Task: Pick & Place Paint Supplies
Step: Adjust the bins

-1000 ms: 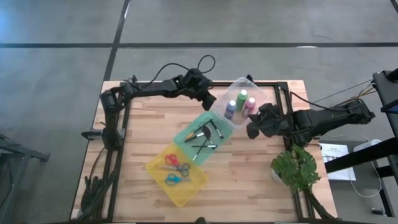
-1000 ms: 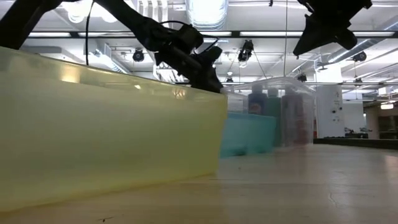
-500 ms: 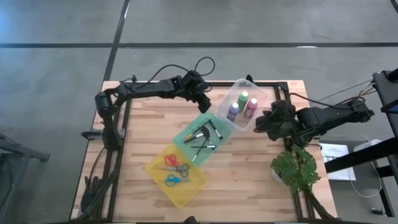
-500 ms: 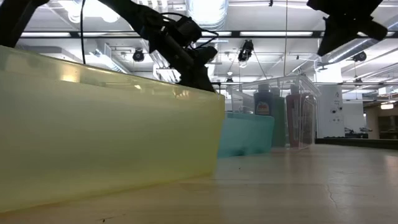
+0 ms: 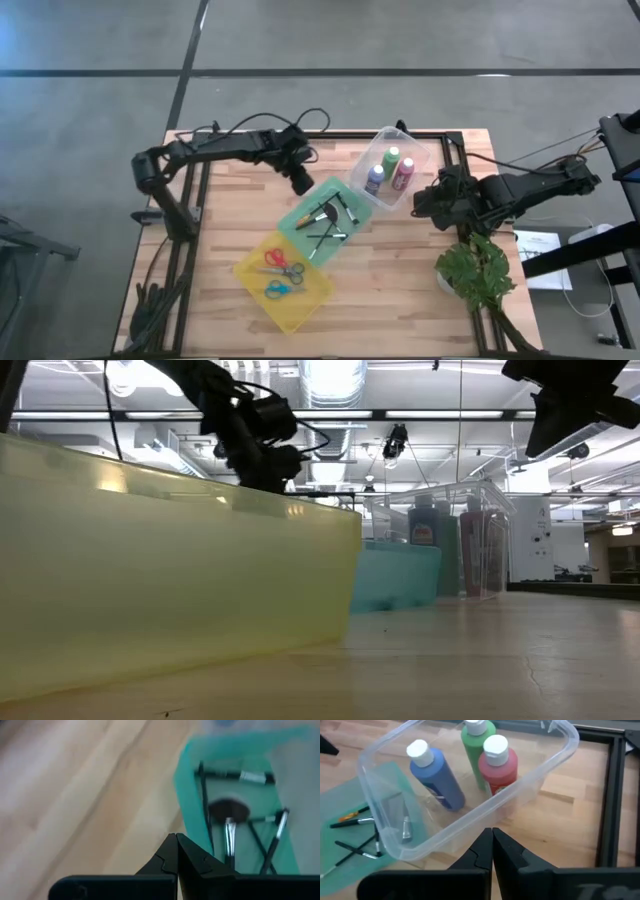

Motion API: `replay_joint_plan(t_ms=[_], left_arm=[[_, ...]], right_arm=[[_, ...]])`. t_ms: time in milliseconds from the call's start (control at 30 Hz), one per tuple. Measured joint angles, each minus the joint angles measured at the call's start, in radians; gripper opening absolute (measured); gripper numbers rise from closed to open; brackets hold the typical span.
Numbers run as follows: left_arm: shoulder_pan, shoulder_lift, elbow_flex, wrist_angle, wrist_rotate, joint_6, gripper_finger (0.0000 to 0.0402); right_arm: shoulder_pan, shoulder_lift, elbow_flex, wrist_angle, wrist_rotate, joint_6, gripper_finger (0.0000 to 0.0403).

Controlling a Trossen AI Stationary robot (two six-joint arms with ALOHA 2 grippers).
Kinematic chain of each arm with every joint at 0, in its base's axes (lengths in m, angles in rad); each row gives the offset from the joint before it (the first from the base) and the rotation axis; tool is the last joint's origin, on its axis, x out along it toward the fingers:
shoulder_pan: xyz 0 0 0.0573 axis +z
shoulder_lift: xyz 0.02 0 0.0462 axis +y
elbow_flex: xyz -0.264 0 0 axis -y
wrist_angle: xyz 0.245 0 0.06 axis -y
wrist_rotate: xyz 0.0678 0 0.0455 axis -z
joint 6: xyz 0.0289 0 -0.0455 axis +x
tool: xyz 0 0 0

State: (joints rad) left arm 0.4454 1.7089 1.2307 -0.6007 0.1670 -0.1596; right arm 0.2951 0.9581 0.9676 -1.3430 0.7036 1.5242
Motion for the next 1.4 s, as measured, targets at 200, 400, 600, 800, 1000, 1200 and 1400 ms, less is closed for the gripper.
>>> replay_joint_plan(t_ms=[200, 400, 600, 800, 1000, 1200, 1400], left_arm=[[-0.014, -0.118, -0.163, 0.007, 0.002, -0.085, 0.0000], [-0.049, -0.162, -0.288, 0.033, 0.058, -0.162, 0.0000], [-0.106, -0.145, -0.310, 0.084, 0.083, -0.189, 0.0000], [-0.144, -0.141, -0.310, 0.137, 0.093, -0.215, 0.0000], [-0.177, -0.141, -0.310, 0.179, 0.099, -0.250, 0.0000], [-0.205, -0.141, -0.310, 0.230, 0.103, -0.272, 0.0000], [-0.211, -0.141, -0.310, 0.263, 0.095, -0.287, 0.0000]], right_arm=[[0.020, 0.015, 0.011, 0.014, 0.000, -0.003, 0.0007], [0.024, 0.029, 0.012, 0.027, 0.003, -0.005, 0.0007], [0.024, 0.040, 0.011, 0.047, 0.005, -0.026, 0.0007], [0.024, 0.039, 0.011, 0.050, 0.006, -0.035, 0.0007], [0.024, 0.039, 0.011, 0.052, 0.012, -0.035, 0.0008], [0.024, 0.039, 0.011, 0.056, 0.033, -0.035, 0.0008], [0.024, 0.039, 0.011, 0.064, 0.033, -0.043, 0.0008]])
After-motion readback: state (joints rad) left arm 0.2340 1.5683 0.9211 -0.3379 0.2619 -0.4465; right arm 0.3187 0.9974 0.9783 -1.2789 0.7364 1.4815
